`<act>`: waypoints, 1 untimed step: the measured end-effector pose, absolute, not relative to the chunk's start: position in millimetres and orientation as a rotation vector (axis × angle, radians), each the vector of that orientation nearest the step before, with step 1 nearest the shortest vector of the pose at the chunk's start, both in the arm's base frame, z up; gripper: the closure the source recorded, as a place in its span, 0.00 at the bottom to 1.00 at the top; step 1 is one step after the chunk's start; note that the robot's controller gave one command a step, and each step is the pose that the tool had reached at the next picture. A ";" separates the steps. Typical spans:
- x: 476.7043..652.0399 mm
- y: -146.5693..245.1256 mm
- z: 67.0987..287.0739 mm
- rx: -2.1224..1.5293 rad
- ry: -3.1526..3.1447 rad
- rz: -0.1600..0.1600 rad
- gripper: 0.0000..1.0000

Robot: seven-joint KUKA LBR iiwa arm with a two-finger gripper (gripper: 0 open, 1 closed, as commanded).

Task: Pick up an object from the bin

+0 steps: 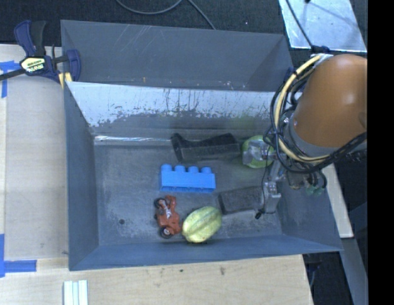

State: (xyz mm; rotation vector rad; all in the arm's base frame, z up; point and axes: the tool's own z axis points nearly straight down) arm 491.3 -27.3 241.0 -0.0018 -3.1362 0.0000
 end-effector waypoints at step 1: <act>492.7 -27.2 245.4 -0.001 -3.145 0.000 0.00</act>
Offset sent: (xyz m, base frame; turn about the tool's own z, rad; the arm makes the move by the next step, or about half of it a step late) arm 0.0468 0.0421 -0.0570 0.1005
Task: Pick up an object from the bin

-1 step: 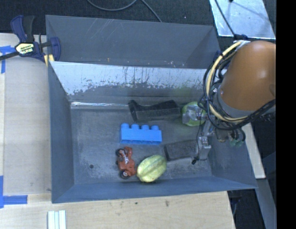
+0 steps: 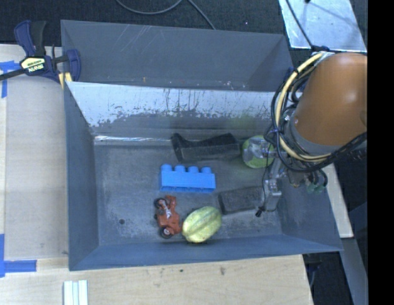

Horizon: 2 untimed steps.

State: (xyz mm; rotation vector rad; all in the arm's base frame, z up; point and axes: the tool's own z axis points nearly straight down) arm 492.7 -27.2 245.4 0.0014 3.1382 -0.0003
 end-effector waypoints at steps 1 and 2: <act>515.5 -9.4 219.8 0.081 3.135 -0.001 0.00; 505.1 6.5 182.5 0.357 3.116 0.001 0.00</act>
Offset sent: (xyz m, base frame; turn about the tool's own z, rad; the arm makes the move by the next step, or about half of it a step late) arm -0.0050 0.0448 -0.0878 0.3261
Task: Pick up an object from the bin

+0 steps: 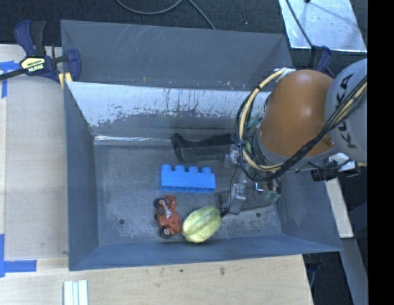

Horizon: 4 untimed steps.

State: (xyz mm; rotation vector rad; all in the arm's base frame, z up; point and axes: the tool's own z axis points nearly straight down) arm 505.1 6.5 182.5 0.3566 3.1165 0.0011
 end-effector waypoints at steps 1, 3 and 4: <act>513.0 29.4 161.4 0.412 3.111 0.000 0.00; 571.7 71.3 75.1 0.321 3.118 0.003 1.00; 571.8 71.3 75.1 0.320 3.118 0.003 1.00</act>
Offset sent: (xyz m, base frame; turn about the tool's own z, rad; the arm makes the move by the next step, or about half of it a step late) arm 0.0273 0.0425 -0.1046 -0.2921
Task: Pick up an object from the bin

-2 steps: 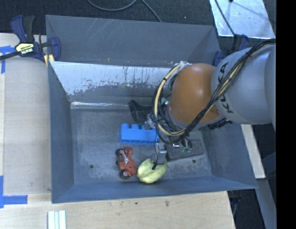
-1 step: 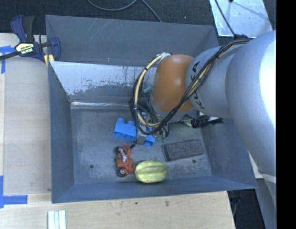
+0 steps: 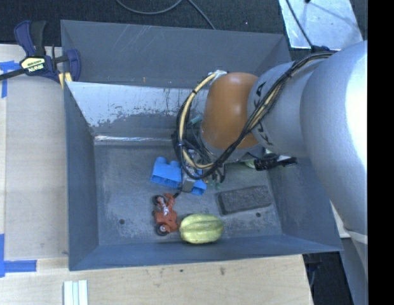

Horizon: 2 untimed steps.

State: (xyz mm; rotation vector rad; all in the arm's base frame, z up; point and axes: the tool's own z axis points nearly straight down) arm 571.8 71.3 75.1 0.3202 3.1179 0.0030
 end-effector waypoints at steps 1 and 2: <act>561.7 68.8 112.9 0.294 3.126 0.000 1.00; 580.7 66.9 142.3 0.029 3.127 0.001 1.00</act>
Offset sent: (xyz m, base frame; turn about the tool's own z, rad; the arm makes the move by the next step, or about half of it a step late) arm 0.0309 -0.0086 0.0753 -0.4244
